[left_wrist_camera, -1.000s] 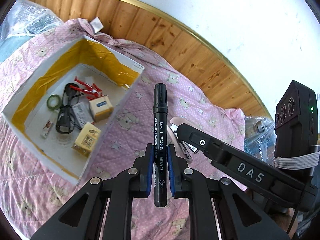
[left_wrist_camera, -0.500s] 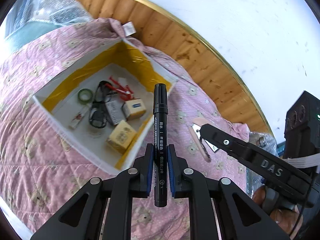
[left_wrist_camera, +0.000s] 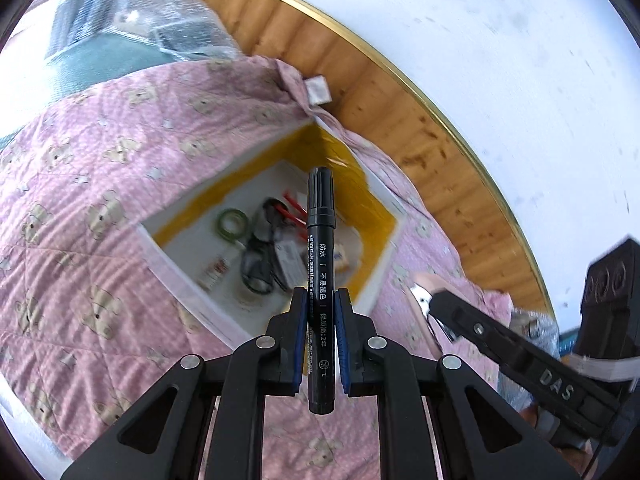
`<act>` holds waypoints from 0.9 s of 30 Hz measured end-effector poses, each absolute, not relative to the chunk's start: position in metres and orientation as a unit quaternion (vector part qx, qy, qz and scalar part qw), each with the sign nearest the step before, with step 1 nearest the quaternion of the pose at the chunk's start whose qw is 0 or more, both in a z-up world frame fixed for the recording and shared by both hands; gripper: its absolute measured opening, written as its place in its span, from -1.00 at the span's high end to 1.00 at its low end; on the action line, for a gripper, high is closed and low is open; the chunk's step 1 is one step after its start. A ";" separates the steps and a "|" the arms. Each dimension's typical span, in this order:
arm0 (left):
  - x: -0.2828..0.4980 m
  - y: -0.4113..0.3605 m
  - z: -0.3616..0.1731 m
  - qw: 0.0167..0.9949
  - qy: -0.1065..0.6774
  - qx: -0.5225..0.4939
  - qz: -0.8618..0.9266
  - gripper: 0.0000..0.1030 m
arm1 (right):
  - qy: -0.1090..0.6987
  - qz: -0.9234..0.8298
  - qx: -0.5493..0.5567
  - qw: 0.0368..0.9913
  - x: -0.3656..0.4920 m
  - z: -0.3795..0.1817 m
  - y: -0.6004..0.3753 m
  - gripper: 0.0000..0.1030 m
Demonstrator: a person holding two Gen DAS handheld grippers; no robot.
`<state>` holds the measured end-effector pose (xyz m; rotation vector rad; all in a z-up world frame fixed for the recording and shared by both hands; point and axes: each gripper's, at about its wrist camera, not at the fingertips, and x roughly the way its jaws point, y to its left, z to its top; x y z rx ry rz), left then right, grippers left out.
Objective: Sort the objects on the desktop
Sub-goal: 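Carry the black marker and pink stapler in both tools over the box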
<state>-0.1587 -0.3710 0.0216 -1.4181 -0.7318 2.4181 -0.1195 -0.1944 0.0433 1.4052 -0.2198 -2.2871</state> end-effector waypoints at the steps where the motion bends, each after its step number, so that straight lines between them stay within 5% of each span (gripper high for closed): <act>1: -0.162 -0.377 0.020 0.116 -0.255 -0.486 0.828 0.73 | -0.078 -0.827 0.510 0.224 -0.121 0.043 -0.198 0.46; 27: -0.228 -0.361 -0.043 0.089 -0.255 -0.552 0.789 0.73 | -0.062 -0.797 0.548 0.244 -0.226 -0.008 -0.223 0.46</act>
